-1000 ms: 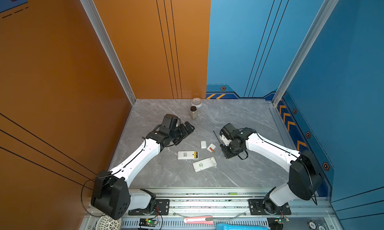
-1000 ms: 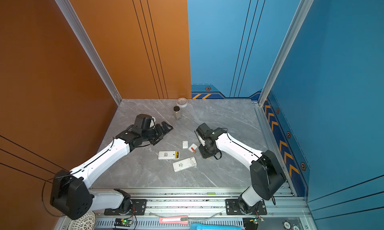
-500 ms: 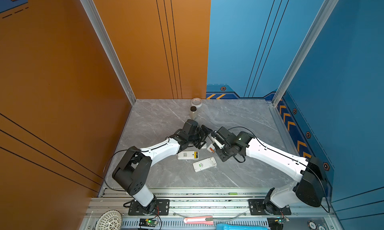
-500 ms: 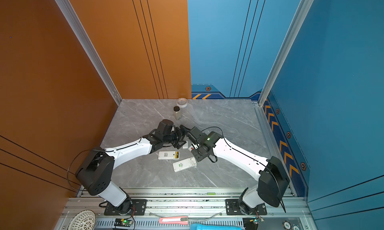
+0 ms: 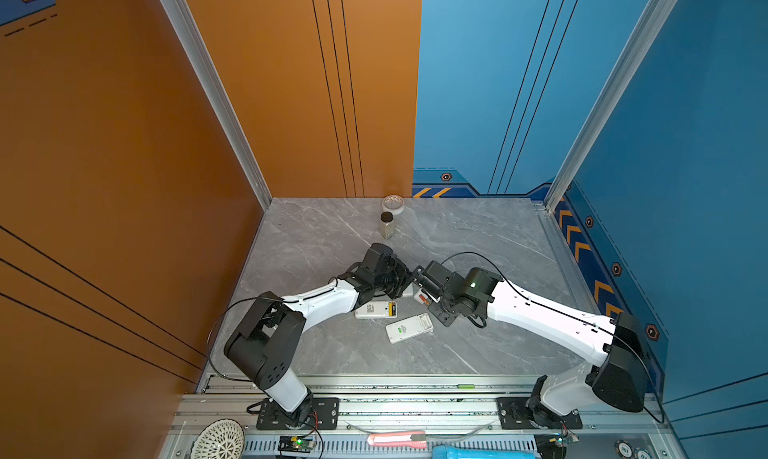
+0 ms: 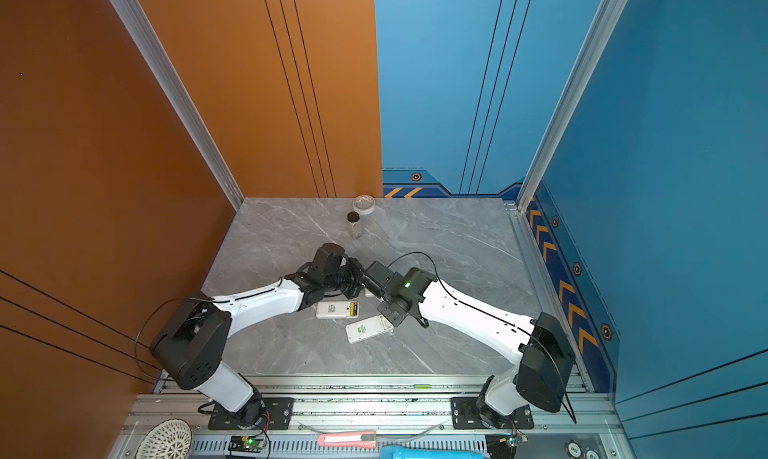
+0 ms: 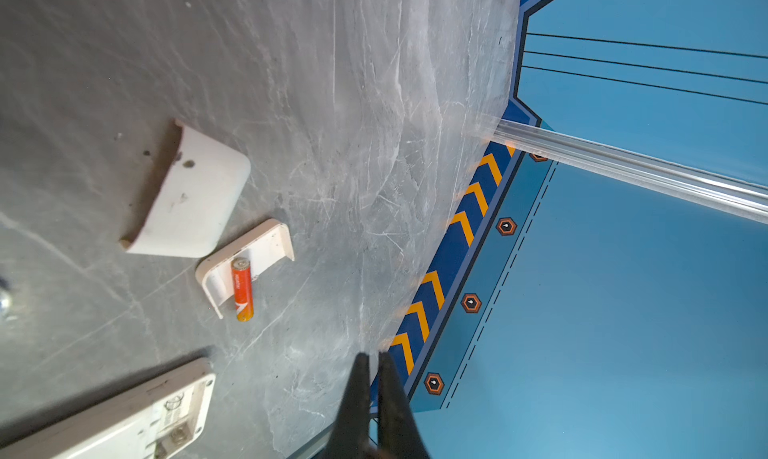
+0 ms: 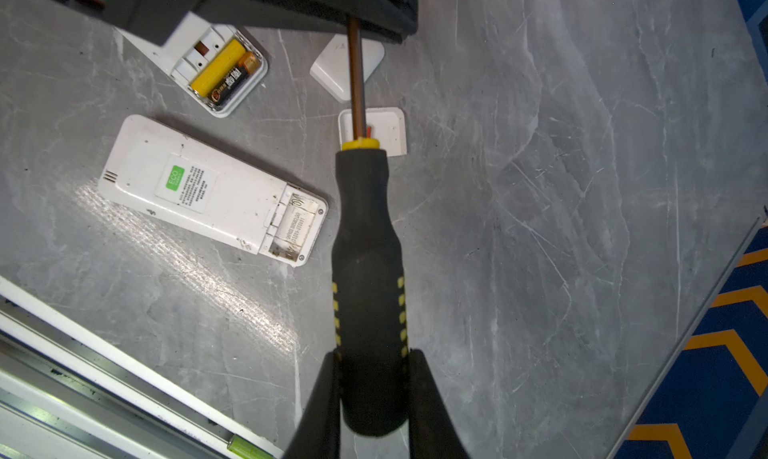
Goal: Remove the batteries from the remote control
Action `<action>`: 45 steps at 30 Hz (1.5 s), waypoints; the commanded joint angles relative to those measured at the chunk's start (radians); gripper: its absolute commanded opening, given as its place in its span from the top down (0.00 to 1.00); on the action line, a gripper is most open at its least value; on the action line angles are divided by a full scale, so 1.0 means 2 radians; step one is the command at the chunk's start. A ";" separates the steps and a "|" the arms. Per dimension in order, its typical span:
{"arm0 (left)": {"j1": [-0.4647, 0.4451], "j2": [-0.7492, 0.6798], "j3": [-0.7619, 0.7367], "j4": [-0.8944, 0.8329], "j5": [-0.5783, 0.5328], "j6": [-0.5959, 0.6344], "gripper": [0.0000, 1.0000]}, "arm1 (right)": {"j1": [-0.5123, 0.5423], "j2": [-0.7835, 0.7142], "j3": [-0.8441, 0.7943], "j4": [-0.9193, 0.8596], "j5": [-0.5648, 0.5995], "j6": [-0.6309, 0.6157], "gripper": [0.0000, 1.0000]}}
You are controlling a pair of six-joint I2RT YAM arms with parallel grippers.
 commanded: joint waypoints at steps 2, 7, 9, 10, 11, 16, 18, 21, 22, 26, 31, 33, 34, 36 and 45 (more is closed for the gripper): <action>0.022 -0.015 -0.007 0.054 0.015 -0.039 1.00 | -0.041 -0.032 0.029 0.029 -0.106 0.023 0.40; 0.047 -0.026 -0.031 0.172 0.009 -0.140 1.00 | -0.167 -0.084 0.043 0.111 -0.278 0.103 0.09; 0.051 -0.022 -0.036 0.233 -0.007 -0.190 1.00 | -0.214 -0.102 0.032 0.179 -0.343 0.139 0.00; 0.052 -0.019 -0.037 0.258 -0.012 -0.212 1.00 | -0.231 -0.105 0.027 0.210 -0.368 0.154 0.00; 0.051 -0.015 -0.037 0.283 -0.021 -0.231 1.00 | -0.249 -0.105 0.022 0.244 -0.398 0.173 0.00; 0.049 -0.001 -0.023 0.352 -0.061 -0.293 1.00 | -0.272 -0.054 0.052 0.278 -0.481 0.187 0.00; 0.046 0.009 -0.014 0.382 -0.074 -0.302 1.00 | -0.269 -0.033 0.061 0.293 -0.503 0.194 0.00; 0.040 0.013 -0.008 0.390 -0.088 -0.305 1.00 | -0.268 -0.016 0.070 0.293 -0.506 0.190 0.00; 0.040 0.013 -0.009 0.393 -0.094 -0.305 1.00 | -0.267 -0.012 0.075 0.286 -0.505 0.186 0.01; 0.034 0.016 -0.011 0.404 -0.102 -0.312 1.00 | -0.259 0.001 0.080 0.277 -0.502 0.177 0.02; 0.027 0.018 -0.011 0.409 -0.107 -0.315 1.00 | -0.255 0.017 0.087 0.280 -0.496 0.178 0.07; 0.025 0.020 -0.012 0.415 -0.106 -0.316 1.00 | -0.253 0.022 0.089 0.282 -0.492 0.179 0.10; 0.024 0.020 -0.013 0.416 -0.107 -0.317 1.00 | -0.253 0.024 0.092 0.280 -0.490 0.177 0.11; 0.021 0.019 -0.015 0.416 -0.107 -0.317 1.00 | -0.253 0.028 0.097 0.279 -0.489 0.177 0.14; 0.017 0.017 -0.021 0.420 -0.108 -0.318 1.00 | -0.249 0.040 0.104 0.264 -0.472 0.169 0.26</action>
